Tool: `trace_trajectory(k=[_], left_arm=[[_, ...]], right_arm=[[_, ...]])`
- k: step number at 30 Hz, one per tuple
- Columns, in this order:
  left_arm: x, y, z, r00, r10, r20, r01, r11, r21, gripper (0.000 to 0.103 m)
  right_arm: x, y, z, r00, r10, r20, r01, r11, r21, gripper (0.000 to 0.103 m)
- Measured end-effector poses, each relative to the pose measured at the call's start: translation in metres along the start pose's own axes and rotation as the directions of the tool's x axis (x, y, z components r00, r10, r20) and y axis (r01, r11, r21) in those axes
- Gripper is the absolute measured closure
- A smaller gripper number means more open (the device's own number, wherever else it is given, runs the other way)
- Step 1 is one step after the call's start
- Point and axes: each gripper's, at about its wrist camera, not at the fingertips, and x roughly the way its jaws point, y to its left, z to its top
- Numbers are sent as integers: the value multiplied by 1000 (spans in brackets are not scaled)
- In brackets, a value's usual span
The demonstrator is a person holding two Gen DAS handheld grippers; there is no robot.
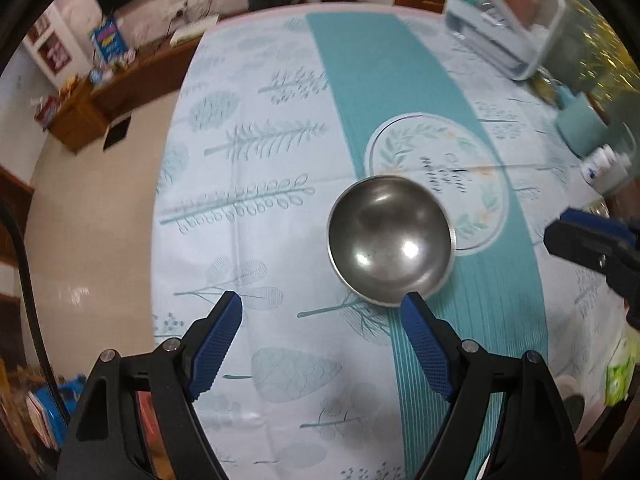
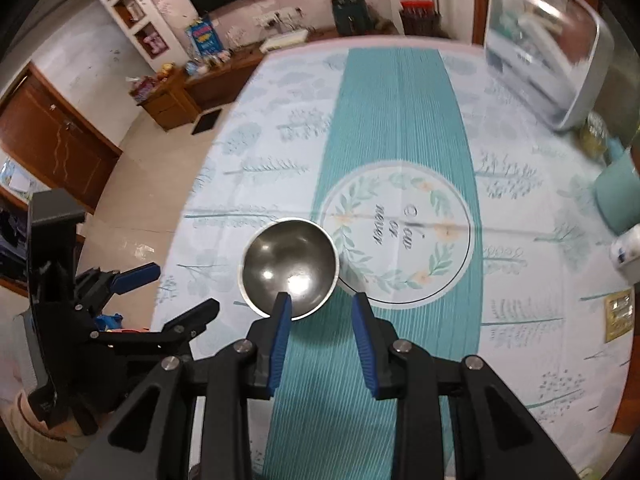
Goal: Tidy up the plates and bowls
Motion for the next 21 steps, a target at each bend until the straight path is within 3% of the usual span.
trace_trajectory(k=[7,15,18,21], left_arm=[[37,15,11,999,-45,-24,42,992,-122,23],[63,16,31,999,-48,-14,45,985,-168,23],[74,18,34,998,-62,-25,56,981,-184,25],[83,19,35,996,-77,-44,67,980,-188,37]], right_arm=[[45,-13,5,998,43,-49,-41,998,47,72],[87,-19,14,995,40,-96,-33,997,71,72],[103,-23,16,992,51,-120,-40,995,88,72],[116,-24,17,988,61,-142,-48,994,94,72]])
